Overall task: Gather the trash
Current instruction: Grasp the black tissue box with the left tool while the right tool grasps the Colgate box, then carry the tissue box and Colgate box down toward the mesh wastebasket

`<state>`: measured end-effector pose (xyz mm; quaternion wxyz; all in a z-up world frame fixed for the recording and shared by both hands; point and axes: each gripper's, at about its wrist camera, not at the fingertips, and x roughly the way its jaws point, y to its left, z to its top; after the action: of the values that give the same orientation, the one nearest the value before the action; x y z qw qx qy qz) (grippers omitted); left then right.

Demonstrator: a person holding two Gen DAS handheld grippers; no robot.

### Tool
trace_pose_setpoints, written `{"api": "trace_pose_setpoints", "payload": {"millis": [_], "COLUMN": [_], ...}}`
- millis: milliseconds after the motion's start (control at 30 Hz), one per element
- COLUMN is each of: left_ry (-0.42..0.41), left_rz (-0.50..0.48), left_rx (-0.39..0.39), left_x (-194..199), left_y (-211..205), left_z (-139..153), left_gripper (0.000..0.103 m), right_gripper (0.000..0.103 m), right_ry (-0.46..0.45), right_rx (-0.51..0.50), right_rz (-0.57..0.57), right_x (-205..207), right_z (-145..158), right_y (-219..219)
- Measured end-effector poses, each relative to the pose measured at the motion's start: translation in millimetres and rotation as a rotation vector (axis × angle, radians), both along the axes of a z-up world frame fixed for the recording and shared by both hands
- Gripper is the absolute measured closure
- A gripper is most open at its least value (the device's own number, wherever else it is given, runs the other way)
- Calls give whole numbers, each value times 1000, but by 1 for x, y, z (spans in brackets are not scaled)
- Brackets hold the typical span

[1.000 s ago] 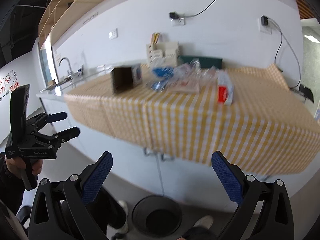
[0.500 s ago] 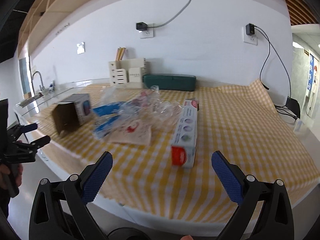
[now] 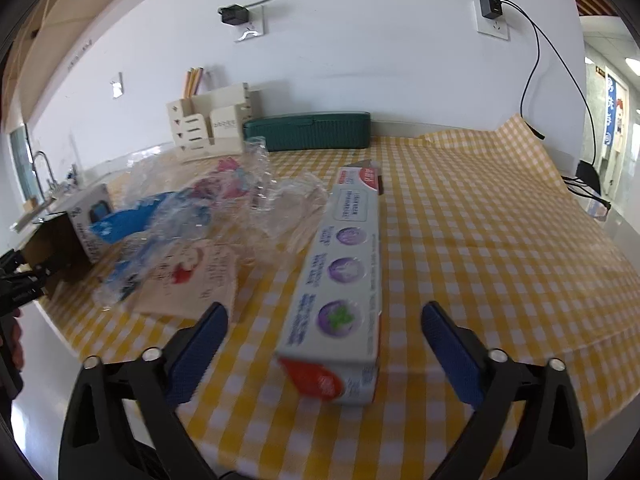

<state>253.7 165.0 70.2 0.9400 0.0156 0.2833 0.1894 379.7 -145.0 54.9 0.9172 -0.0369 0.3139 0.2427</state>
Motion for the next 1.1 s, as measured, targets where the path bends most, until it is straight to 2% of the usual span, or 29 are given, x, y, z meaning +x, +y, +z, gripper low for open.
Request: {"api": "trace_pose_setpoints", "payload": {"millis": [67,100,133,167,233,333,667,833,1100], "left_ry": [9,15,20,21,21,15,-11,-34,-49], "left_rz": [0,10,24,33,47,63,108,106,65], "left_rx": [-23,-32,-40,-44,-66,-118,-130,-121,-101], "left_x": [5,6,8,9,9,7,-18,-44,-98], "left_y": [5,8,13,16,24,34,34,23,-9], "left_z": [-2,-3,-4,-4,-5,-5,8,20,29], "left_gripper": [53,59,70,85,100,100,100,100,100], "right_gripper": [40,46,53,56,61,61,62,62,62], "right_ry": [10,23,37,40,33,28,-36,-86,-113], "right_rx": [-14,-15,-13,-11,-17,-9,34,45,79], "right_rz": [-6,-12,-24,-36,-47,-67,-82,-58,32], "right_x": [7,11,14,16,18,19,8,-20,-96], "right_z": [-4,-7,-10,-11,-11,-10,19,41,65], "right_y": [3,3,3,2,0,-5,-28,-38,-48]}}
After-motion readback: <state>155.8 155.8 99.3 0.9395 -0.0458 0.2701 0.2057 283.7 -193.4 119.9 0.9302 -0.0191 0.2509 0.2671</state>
